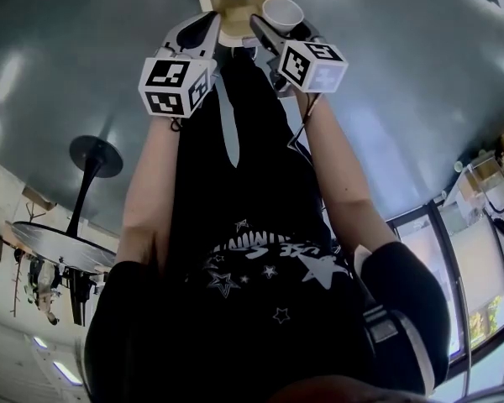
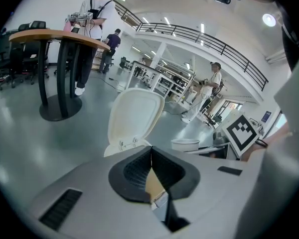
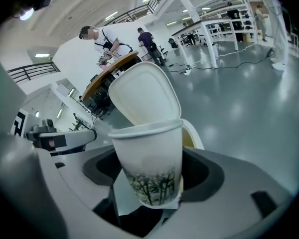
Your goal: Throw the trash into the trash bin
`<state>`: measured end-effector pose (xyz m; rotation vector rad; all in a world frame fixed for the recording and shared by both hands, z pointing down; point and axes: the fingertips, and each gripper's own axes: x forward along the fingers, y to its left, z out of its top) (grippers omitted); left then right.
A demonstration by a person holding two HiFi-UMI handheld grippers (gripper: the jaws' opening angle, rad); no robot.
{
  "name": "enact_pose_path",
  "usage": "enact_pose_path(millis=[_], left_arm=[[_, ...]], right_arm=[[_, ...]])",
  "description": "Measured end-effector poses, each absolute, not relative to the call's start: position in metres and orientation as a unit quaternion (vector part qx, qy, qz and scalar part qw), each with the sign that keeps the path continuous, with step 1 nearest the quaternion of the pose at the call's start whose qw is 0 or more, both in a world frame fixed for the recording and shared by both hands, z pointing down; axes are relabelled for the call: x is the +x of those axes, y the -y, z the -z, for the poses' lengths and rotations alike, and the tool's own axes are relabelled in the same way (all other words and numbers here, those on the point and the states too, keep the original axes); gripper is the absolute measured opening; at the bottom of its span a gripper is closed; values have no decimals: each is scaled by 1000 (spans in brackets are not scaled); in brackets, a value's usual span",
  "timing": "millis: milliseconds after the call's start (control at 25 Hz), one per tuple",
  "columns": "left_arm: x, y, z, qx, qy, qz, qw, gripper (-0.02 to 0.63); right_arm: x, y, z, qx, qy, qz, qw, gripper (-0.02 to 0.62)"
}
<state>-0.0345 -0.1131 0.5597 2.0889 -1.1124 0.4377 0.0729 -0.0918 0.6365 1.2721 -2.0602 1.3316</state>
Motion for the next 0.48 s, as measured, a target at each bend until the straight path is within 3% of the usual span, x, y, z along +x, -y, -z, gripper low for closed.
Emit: enact_pose_path(millis=[480], left_arm=[[-25, 103, -618, 795, 412, -212, 393, 11]], right_arm=[[72, 91, -688, 454, 715, -481, 227, 344]])
